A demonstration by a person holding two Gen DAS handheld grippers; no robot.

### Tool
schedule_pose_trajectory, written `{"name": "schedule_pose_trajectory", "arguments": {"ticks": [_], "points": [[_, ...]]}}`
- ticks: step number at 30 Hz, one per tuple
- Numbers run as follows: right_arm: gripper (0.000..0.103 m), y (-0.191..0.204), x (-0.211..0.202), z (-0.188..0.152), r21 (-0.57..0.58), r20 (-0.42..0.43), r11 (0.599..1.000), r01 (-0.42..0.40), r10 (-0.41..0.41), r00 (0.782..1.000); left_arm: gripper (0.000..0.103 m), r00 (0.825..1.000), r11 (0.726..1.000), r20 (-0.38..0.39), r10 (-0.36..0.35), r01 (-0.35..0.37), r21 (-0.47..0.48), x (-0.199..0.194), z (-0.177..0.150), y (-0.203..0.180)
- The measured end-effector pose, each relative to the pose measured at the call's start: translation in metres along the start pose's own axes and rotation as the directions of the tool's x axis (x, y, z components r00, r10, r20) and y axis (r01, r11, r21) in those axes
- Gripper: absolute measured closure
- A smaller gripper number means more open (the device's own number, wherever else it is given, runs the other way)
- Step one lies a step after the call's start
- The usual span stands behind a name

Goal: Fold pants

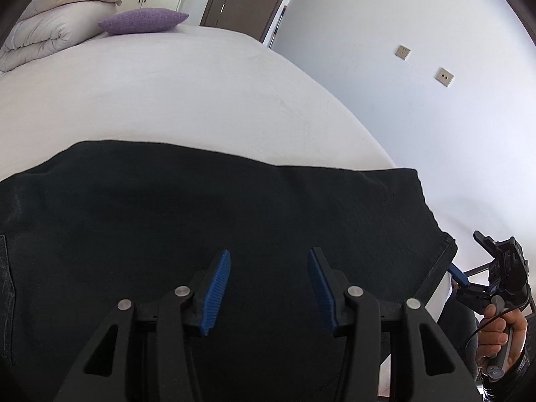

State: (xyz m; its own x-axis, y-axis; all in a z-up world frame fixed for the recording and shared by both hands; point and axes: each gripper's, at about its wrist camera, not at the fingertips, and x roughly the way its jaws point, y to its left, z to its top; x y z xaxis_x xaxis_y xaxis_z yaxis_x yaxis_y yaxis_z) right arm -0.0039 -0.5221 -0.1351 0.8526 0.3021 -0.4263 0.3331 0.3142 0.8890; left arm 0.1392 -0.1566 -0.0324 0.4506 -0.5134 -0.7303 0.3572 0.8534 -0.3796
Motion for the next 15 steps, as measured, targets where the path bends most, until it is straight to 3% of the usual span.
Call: {"name": "schedule_pose_trajectory", "arguments": {"ticks": [4, 7, 11, 15], "points": [[0.034, 0.001, 0.019, -0.008, 0.006, -0.011, 1.0, 0.007, -0.007, 1.0, 0.056, 1.0, 1.0, -0.019, 0.006, -0.006, -0.024, 0.01, -0.01, 0.006], [0.045, 0.003, 0.028, -0.004, 0.025, -0.011, 1.0, -0.004, 0.004, 1.0, 0.06, 0.999, 1.0, -0.027, 0.022, -0.022, -0.013, 0.012, -0.011, 0.007], [0.07, 0.008, 0.055, 0.005, 0.028, -0.007, 1.0, 0.003, -0.003, 1.0, 0.064, 0.999, 0.999, -0.028, 0.035, -0.035, -0.01, 0.013, -0.013, 0.009], [0.087, 0.01, 0.065, 0.007, 0.021, -0.011, 1.0, 0.011, -0.011, 1.0, 0.066, 0.999, 0.999, -0.027, 0.045, -0.045, -0.006, 0.013, -0.013, 0.009]]}}
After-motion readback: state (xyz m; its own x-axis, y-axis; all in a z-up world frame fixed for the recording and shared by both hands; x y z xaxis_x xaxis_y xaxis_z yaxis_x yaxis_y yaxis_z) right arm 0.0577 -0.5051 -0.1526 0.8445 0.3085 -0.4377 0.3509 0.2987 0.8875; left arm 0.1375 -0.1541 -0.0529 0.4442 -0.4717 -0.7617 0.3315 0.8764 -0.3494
